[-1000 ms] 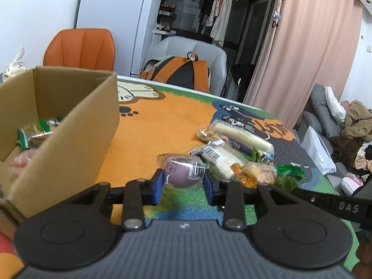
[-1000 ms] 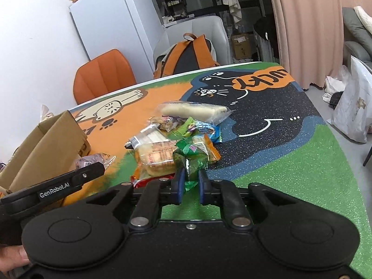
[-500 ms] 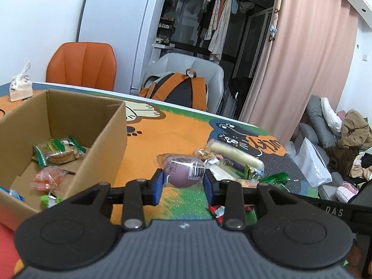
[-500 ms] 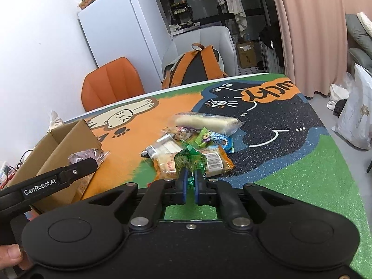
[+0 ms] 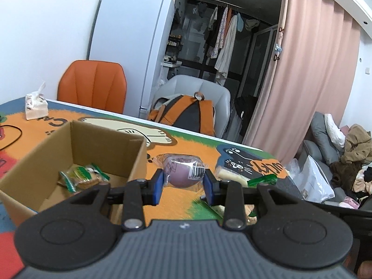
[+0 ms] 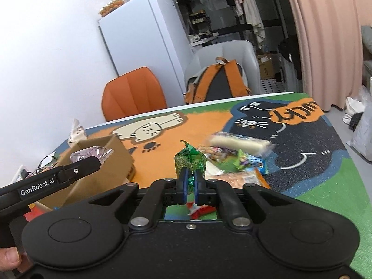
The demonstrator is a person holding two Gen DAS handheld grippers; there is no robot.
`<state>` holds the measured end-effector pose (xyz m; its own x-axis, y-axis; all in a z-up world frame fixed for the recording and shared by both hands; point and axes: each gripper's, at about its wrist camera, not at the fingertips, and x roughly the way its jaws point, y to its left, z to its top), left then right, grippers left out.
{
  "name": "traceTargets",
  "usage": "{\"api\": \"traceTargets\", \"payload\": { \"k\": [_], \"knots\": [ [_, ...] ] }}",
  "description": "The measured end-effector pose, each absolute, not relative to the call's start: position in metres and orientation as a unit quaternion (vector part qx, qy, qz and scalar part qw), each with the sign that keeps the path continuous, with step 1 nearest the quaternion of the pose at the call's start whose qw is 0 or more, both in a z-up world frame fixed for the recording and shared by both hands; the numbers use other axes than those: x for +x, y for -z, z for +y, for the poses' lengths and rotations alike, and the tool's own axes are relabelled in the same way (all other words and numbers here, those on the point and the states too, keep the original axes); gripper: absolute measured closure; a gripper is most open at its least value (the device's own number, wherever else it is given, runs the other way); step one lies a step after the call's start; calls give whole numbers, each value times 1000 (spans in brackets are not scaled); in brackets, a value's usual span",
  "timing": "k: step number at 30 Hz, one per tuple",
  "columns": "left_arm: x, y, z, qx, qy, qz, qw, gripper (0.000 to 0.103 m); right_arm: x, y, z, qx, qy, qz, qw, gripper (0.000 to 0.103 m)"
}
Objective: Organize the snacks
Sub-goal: 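Carry the green packet and purple snack over the cardboard box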
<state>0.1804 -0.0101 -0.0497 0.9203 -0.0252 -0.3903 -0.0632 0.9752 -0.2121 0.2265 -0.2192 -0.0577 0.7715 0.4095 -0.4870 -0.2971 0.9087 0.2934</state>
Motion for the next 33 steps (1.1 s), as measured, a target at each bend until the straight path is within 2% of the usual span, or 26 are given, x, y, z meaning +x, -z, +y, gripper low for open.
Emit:
{"api": "traceTargets", "payload": {
  "k": [28,31,33],
  "knots": [
    [162,45,85,-143,-105,197,964,68,231,21,-109,82,-272,261,923,96],
    [164,47,89,-134,-115,205,963,65,234,21,-100,78,-278,262,921,96],
    [165,48,91,-136,-131,212,959,58,235,20,-94,76,-281,263,920,96]
  ]
}}
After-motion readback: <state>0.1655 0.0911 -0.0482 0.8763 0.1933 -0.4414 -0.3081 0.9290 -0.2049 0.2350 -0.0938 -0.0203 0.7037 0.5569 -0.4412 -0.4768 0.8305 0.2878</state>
